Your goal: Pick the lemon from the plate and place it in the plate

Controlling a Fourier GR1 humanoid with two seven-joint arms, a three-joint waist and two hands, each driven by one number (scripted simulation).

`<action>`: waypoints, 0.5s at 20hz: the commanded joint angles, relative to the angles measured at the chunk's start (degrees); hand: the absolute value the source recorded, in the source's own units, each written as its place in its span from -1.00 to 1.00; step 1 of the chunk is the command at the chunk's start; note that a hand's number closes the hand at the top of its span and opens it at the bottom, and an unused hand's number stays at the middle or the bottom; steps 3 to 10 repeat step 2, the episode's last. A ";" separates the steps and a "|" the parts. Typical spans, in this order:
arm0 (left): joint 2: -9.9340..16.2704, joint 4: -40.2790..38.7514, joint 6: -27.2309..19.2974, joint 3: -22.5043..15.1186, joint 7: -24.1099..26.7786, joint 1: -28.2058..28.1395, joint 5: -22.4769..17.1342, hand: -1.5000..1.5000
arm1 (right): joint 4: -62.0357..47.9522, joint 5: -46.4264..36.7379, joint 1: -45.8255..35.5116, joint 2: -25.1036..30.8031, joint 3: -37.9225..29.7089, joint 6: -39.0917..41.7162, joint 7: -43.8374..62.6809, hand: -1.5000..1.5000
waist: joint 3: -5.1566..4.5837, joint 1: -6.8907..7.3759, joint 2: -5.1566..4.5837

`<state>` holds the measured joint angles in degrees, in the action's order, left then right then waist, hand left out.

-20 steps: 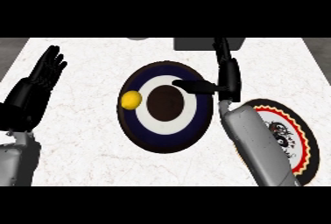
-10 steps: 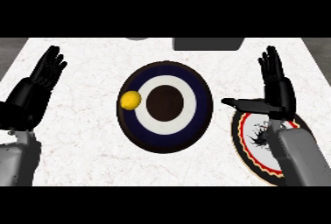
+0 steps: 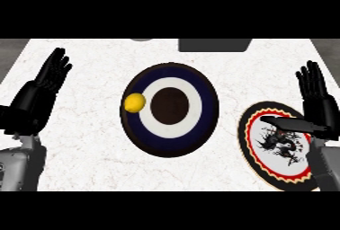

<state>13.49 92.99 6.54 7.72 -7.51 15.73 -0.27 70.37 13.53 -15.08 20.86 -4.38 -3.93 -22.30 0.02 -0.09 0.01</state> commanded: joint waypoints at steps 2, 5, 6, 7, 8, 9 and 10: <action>1.38 -2.19 1.56 1.55 0.38 2.03 -0.72 0.00 | -3.77 -1.98 0.94 1.92 -3.69 1.74 -4.92 -1.00 | -0.02 0.07 -0.04; 1.38 -2.19 1.56 1.55 0.38 2.03 -0.72 0.00 | -3.77 -1.98 0.94 1.92 -3.69 1.74 -4.92 -1.00 | -0.02 0.07 -0.04; 1.38 -2.19 1.56 1.55 0.38 2.03 -0.72 0.00 | -3.77 -1.98 0.94 1.92 -3.69 1.74 -4.92 -1.00 | -0.02 0.07 -0.04; 1.38 -2.19 1.56 1.55 0.38 2.03 -0.72 0.00 | -3.77 -1.98 0.94 1.92 -3.69 1.74 -4.92 -1.00 | -0.02 0.07 -0.04; 1.38 -2.19 1.56 1.55 0.38 2.03 -0.72 0.00 | -3.77 -1.98 0.94 1.92 -3.69 1.74 -4.92 -1.00 | -0.02 0.07 -0.04; 1.38 -2.19 1.56 1.55 0.38 2.03 -0.72 0.00 | -3.77 -1.98 0.94 1.92 -3.69 1.74 -4.92 -1.00 | -0.02 0.07 -0.04; 1.38 -2.19 1.56 1.55 0.38 2.03 -0.72 0.00 | -3.77 -1.98 0.94 1.92 -3.69 1.74 -4.92 -1.00 | -0.02 0.07 -0.04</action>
